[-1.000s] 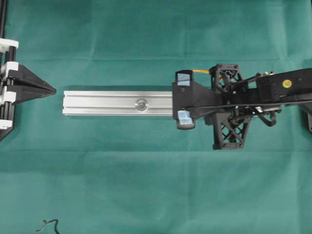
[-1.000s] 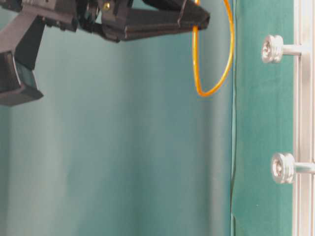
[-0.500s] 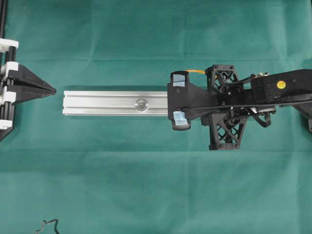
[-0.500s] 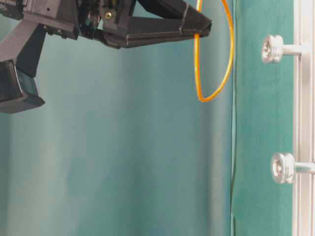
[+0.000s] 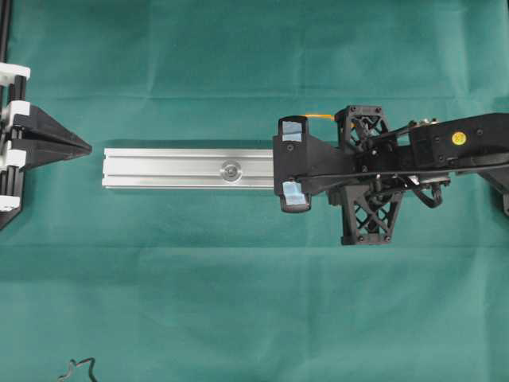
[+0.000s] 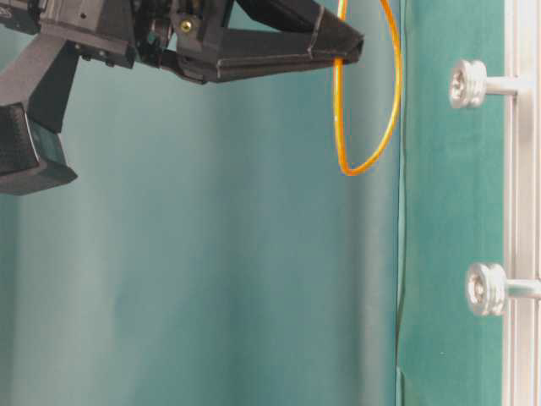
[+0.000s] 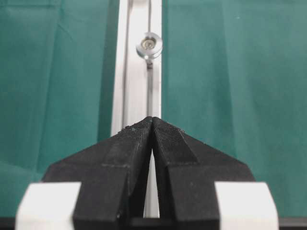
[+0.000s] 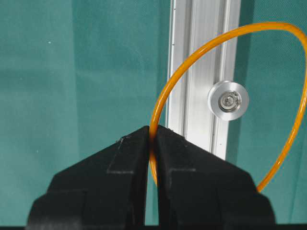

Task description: Hook the rubber onto the shaft.

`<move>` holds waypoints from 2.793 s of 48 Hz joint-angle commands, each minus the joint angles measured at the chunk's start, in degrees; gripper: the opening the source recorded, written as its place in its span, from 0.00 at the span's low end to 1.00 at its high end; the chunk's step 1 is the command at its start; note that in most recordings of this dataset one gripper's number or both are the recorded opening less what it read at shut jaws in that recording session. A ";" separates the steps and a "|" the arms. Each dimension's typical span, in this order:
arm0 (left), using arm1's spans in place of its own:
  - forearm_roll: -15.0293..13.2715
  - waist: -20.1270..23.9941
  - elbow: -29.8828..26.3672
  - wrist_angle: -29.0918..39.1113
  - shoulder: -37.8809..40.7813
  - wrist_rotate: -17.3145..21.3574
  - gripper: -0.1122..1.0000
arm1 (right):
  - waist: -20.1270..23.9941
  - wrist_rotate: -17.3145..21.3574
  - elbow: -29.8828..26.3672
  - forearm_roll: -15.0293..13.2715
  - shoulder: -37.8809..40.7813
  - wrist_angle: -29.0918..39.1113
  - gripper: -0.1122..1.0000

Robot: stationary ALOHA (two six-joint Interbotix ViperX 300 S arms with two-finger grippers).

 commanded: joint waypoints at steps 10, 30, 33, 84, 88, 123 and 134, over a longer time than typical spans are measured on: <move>0.09 0.09 -1.85 -0.26 0.44 0.09 0.10 | -0.09 0.18 -0.18 -0.18 -0.44 -0.70 0.16; 0.09 0.09 -1.85 -0.26 0.44 0.09 0.10 | -0.09 0.18 2.72 -0.18 0.53 -5.10 0.16; 0.09 0.09 -1.85 -0.26 0.44 0.09 0.10 | -0.09 0.18 2.81 -0.18 0.79 -5.54 0.16; 0.18 0.18 -1.85 -0.26 0.35 0.09 0.10 | 0.00 0.18 2.81 0.09 1.58 -6.42 0.16; 0.18 0.09 -1.85 -0.26 0.44 0.09 0.10 | 0.00 0.18 2.72 0.09 1.58 -6.42 0.16; 0.18 0.09 -1.85 -0.26 0.44 0.00 0.10 | 2.11 1.85 2.72 0.35 1.58 -6.68 0.16; 0.09 0.09 -1.85 -0.26 0.44 0.00 0.10 | 3.08 2.64 2.72 0.35 1.58 -6.77 0.16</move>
